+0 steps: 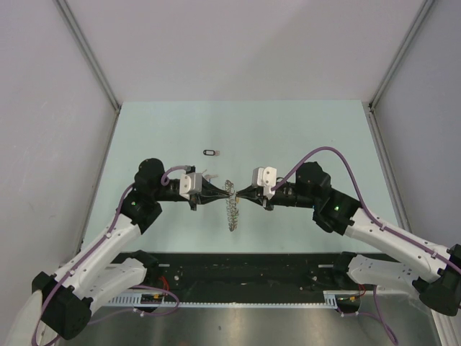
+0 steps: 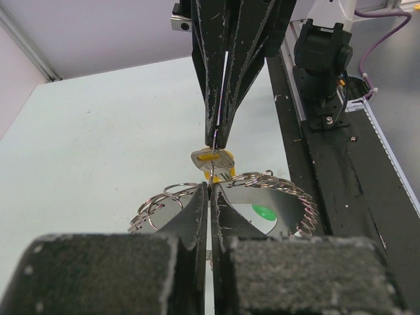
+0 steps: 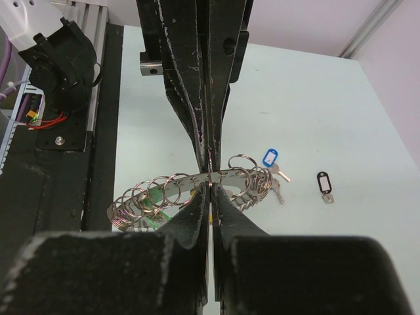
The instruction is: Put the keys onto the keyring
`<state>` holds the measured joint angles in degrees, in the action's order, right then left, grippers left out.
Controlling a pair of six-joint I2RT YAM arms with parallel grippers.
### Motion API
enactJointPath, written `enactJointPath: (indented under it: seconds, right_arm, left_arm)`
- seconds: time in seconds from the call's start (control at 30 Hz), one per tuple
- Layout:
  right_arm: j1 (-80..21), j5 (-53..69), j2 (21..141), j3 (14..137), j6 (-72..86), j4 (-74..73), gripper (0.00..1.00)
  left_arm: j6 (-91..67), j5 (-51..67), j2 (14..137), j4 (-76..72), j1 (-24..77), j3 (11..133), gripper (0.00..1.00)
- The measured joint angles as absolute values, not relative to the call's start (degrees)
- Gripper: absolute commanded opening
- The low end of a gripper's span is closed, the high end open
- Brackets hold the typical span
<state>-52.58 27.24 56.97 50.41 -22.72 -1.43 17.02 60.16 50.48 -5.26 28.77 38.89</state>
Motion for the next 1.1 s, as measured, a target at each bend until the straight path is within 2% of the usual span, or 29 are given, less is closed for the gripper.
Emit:
enactJointPath:
  seconds: [1.1]
  right_arm:
    - [-52.56,28.03,57.74,50.41,-22.72,-1.41,0.0]
  left_arm:
    - [17.02,60.18,50.5,-4.58,28.86,38.89,0.0]
